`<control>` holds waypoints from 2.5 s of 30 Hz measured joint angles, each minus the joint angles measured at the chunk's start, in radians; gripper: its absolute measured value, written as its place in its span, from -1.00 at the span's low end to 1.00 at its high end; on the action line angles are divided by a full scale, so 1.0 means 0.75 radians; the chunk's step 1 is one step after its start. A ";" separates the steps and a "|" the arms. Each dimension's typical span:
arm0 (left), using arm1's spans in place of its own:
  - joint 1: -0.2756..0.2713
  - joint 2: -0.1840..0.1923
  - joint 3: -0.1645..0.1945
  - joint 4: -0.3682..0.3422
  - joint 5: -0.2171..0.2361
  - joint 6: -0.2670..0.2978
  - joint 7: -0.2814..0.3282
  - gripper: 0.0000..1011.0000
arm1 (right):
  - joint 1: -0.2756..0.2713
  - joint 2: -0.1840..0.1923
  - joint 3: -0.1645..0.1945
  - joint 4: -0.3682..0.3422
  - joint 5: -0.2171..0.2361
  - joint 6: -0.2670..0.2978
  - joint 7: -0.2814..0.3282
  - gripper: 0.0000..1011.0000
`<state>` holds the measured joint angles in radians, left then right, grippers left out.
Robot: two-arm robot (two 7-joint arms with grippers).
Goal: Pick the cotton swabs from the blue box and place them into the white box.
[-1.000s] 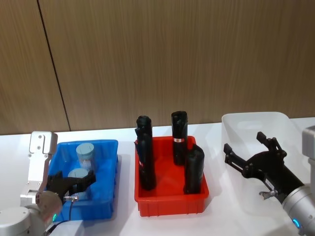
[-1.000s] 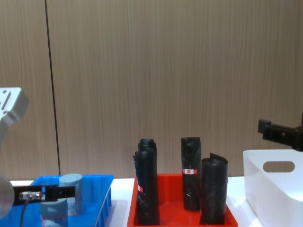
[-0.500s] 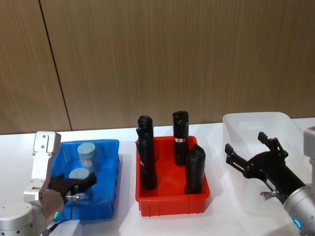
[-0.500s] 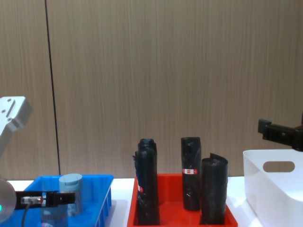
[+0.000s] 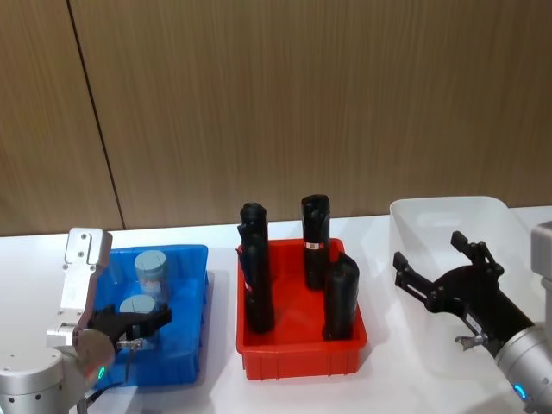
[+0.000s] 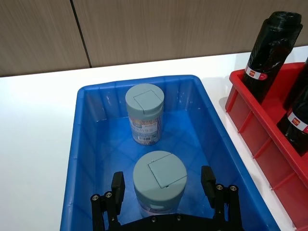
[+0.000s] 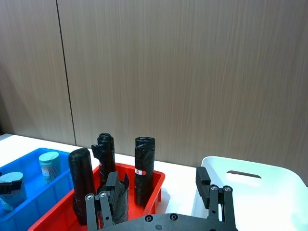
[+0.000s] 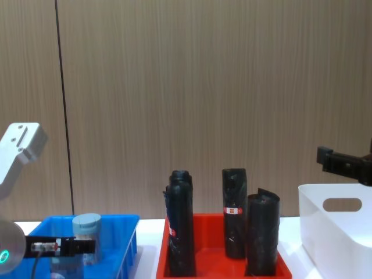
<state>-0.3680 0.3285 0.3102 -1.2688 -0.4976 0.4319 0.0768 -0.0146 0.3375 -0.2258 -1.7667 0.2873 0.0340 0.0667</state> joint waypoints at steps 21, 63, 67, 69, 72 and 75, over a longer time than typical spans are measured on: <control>-0.035 -0.025 0.000 0.096 0.033 -0.014 -0.010 0.91 | 0.000 0.000 0.000 0.000 0.000 0.000 0.000 0.98; 0.018 0.023 -0.029 -0.087 0.133 -0.291 -0.214 0.31 | 0.000 0.000 0.000 0.000 0.000 0.000 0.000 0.98; 0.019 0.040 -0.038 -0.129 0.145 -0.300 -0.281 0.31 | 0.000 0.000 0.000 0.000 0.000 0.000 0.000 0.98; 0.019 0.046 -0.041 -0.144 0.148 -0.302 -0.308 0.31 | 0.000 0.000 0.000 0.000 0.000 0.000 0.000 0.98; 0.016 0.060 -0.048 -0.172 0.152 -0.309 -0.382 0.31 | 0.000 0.000 0.000 0.000 0.000 0.000 0.000 0.98; 0.013 0.067 -0.051 -0.184 0.153 -0.312 -0.425 0.31 | 0.000 0.000 0.000 0.000 0.000 0.000 0.000 0.98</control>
<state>-0.3584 0.3784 0.2716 -1.4065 -0.3830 0.1982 -0.2419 -0.0146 0.3375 -0.2258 -1.7667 0.2874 0.0340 0.0668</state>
